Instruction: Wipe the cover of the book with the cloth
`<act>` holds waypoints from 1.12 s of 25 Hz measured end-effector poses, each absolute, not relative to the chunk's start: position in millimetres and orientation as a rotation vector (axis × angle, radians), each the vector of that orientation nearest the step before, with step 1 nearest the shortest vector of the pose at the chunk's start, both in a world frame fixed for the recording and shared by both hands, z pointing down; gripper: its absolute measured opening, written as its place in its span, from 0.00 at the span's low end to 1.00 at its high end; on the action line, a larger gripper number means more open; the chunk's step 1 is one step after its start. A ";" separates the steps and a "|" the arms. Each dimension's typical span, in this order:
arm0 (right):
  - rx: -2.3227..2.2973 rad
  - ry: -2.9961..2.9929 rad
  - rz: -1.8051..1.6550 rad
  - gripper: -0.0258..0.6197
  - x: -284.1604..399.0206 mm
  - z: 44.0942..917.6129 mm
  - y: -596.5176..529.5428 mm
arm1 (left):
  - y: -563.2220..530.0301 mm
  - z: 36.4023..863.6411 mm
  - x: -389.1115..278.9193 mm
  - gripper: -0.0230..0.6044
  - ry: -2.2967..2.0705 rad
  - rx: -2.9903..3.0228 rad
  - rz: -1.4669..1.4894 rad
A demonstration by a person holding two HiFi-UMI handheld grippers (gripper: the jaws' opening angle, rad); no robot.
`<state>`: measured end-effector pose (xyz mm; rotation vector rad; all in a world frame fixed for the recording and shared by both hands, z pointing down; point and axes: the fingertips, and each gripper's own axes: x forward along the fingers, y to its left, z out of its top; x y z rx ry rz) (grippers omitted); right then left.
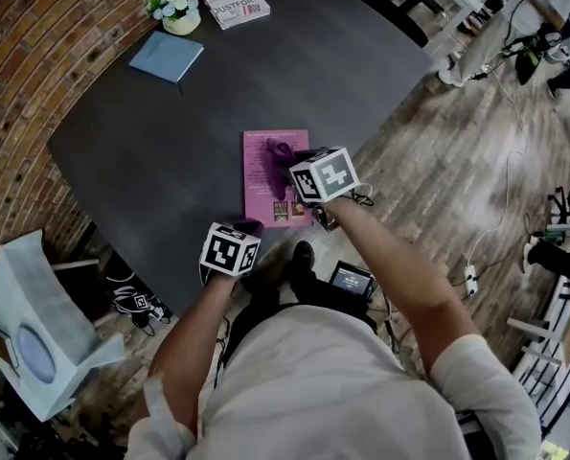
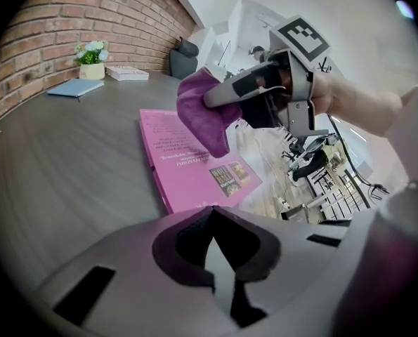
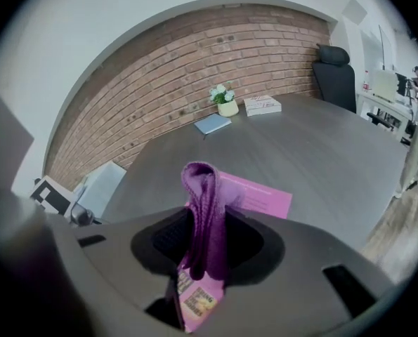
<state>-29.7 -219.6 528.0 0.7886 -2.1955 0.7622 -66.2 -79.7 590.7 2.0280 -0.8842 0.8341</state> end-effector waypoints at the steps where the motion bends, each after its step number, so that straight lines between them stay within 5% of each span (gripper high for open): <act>1: 0.768 -2.205 0.777 0.24 -37.2 529.0 -216.5 | -79.8 590.7 -66.1 0.05 -0.882 2.028 0.833; 11: 0.632 -2.193 0.881 0.24 -86.6 550.5 -186.1 | -80.2 590.2 -65.8 0.05 -0.900 2.026 0.823; 28: 0.697 -2.126 0.828 0.24 -57.7 571.3 -184.7 | -83.6 591.2 -68.6 0.05 -0.950 1.976 0.755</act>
